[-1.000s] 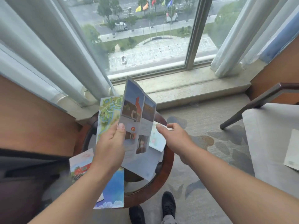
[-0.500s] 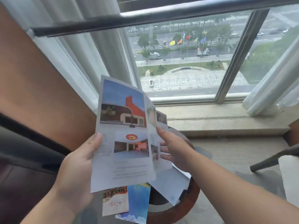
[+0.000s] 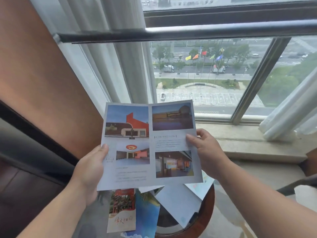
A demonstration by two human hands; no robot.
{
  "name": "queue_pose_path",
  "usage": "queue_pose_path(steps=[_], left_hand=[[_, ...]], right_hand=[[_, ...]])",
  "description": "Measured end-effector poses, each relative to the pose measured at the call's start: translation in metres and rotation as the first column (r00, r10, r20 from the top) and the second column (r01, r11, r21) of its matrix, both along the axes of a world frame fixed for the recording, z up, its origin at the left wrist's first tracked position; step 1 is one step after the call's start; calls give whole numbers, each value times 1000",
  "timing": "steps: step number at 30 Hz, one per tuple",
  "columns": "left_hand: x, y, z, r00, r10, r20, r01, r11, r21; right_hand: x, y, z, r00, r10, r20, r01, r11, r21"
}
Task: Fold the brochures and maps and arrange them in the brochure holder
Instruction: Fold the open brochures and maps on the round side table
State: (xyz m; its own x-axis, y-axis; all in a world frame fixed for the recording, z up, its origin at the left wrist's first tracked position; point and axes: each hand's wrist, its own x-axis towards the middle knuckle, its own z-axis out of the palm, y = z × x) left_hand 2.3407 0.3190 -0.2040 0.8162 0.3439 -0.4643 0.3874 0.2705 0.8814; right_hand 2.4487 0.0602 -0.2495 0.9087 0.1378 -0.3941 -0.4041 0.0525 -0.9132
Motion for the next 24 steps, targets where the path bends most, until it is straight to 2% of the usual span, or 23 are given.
queue_pose_path(steps=[6, 12, 16, 21, 24], left_hand=[[0, -5, 3, 999, -44, 17, 44, 999, 4], [-1, -21, 19, 984, -143, 108, 144, 990, 1], [2, -27, 28, 978, -166, 123, 164, 986, 33], [4, -31, 32, 975, -190, 112, 181, 980, 83], [6, -48, 28, 962, -236, 139, 196, 948, 250]], right_hand=[[1, 1, -2, 1000, 18, -9, -18, 997, -79], [1, 6, -7, 996, -13, -89, -4, 984, -180], [2, 10, -1, 996, -7, -88, -10, 982, -189], [0, 14, 12, 994, 83, -77, -94, 986, -138], [-7, 26, 28, 976, 202, -83, -199, 979, 39]])
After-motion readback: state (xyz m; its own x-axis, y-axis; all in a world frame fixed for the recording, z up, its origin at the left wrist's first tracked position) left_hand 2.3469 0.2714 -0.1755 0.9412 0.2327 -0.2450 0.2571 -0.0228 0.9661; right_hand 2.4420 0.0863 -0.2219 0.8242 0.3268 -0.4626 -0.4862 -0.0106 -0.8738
